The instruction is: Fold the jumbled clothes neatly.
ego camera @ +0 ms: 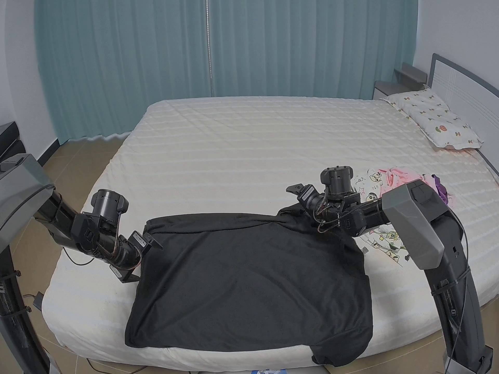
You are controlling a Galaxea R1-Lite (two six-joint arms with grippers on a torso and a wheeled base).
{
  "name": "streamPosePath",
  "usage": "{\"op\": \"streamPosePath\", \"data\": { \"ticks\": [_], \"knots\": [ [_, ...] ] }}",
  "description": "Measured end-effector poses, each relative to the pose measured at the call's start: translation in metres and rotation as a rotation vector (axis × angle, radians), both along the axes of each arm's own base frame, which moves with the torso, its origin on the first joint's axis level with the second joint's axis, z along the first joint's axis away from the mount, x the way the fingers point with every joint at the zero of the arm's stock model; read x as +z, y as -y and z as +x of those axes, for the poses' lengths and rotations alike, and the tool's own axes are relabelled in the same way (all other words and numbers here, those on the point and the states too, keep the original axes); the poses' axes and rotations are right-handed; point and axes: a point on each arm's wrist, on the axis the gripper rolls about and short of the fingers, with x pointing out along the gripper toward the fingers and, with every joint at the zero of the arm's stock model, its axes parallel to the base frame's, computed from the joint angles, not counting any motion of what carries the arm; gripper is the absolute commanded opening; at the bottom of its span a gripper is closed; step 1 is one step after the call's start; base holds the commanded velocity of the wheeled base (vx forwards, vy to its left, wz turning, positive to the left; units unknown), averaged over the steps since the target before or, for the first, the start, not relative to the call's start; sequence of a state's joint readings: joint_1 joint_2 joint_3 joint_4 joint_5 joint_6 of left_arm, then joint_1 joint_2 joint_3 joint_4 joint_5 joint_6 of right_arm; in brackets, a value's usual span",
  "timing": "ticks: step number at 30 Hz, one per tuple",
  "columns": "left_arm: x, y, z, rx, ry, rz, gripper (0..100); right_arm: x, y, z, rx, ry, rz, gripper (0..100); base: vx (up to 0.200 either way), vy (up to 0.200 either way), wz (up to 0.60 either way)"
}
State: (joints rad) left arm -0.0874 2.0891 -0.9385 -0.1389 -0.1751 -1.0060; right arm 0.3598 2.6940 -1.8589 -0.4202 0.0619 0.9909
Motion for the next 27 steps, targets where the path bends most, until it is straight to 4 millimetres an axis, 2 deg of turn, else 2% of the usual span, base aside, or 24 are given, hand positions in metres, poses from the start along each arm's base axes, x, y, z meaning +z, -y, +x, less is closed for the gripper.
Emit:
{"op": "streamPosePath", "data": {
  "ticks": [8,19,20,27],
  "knots": [
    [-0.001,0.0,-0.001,-0.002,-0.003,-0.001,100,-0.016,-0.005,0.01,-0.042,0.0,-0.023,100,0.0,0.0,0.0],
    [-0.001,0.001,-0.001,-0.005,-0.006,-0.004,100,-0.035,-0.004,0.013,-0.058,-0.03,-0.043,100,0.0,0.0,0.0],
    [-0.001,0.001,-0.001,-0.005,-0.006,-0.004,100,-0.036,-0.004,0.013,-0.058,-0.031,-0.044,0,0.0,0.0,0.0],
    [-0.001,0.001,-0.001,-0.005,-0.007,-0.004,100,-0.035,-0.001,0.015,-0.066,-0.018,-0.039,0,0.0,0.0,0.0]
  ]
}}
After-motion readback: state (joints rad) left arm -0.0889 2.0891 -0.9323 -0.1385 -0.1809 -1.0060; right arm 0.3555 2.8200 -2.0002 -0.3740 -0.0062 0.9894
